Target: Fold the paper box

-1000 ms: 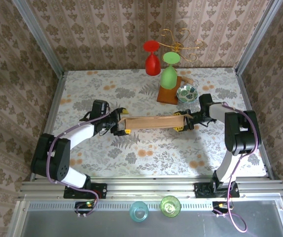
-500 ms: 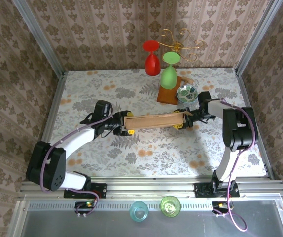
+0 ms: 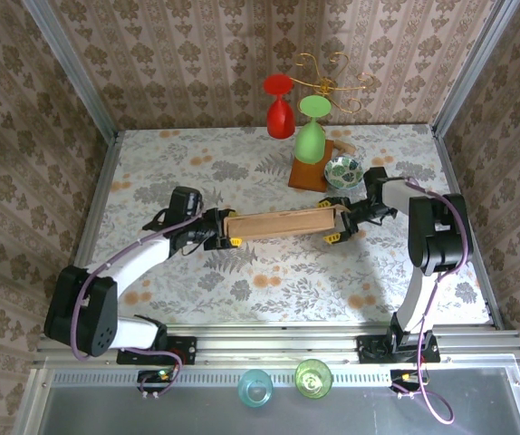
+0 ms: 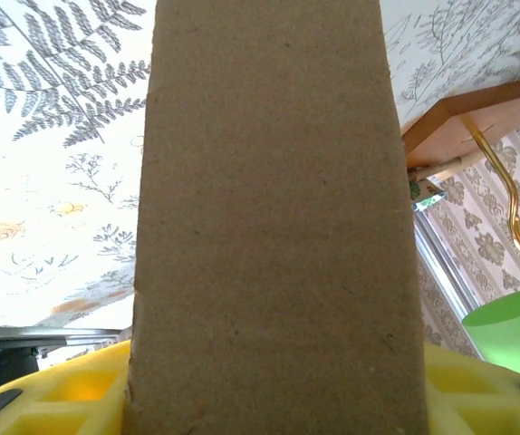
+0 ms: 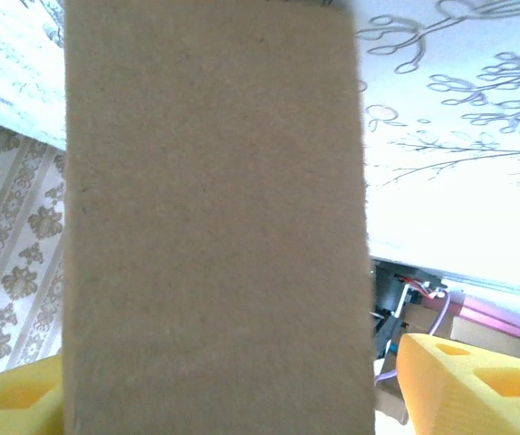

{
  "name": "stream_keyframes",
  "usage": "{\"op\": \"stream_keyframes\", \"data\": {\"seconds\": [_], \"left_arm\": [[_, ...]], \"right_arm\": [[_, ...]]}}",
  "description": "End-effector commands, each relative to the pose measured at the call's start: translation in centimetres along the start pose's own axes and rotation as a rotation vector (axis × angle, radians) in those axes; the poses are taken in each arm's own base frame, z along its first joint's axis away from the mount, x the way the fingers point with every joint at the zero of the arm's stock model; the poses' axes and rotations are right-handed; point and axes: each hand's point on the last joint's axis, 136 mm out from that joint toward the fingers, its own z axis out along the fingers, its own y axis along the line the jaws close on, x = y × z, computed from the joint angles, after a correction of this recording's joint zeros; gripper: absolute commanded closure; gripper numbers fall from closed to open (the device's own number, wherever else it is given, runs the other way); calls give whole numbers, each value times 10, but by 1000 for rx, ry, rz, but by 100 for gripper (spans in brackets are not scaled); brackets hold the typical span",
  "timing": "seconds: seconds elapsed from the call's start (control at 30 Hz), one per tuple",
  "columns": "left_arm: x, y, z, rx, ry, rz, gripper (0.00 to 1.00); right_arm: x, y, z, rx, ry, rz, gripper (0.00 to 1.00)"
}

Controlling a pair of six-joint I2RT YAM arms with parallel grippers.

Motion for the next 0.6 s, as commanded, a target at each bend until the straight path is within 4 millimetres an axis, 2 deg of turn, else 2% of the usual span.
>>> {"op": "stream_keyframes", "data": {"seconds": [0.0, 0.2, 0.3, 0.43, 0.57], "left_arm": [[-5, 2, -13, -22, -64, -127, 51], [-11, 8, -28, -52, -113, -157, 53], [-16, 13, -37, -63, -144, -172, 56], [-22, 20, -46, -87, -171, -188, 57], [-29, 25, -52, -103, -195, -195, 60]], "right_arm": [[10, -1, -18, 35, -53, -40, 21], [14, -5, -50, 81, -171, -139, 20], [15, -1, -77, 139, -313, -291, 21], [26, 13, -113, 174, -527, -542, 25], [43, 27, -124, 144, -635, -762, 33]]}}
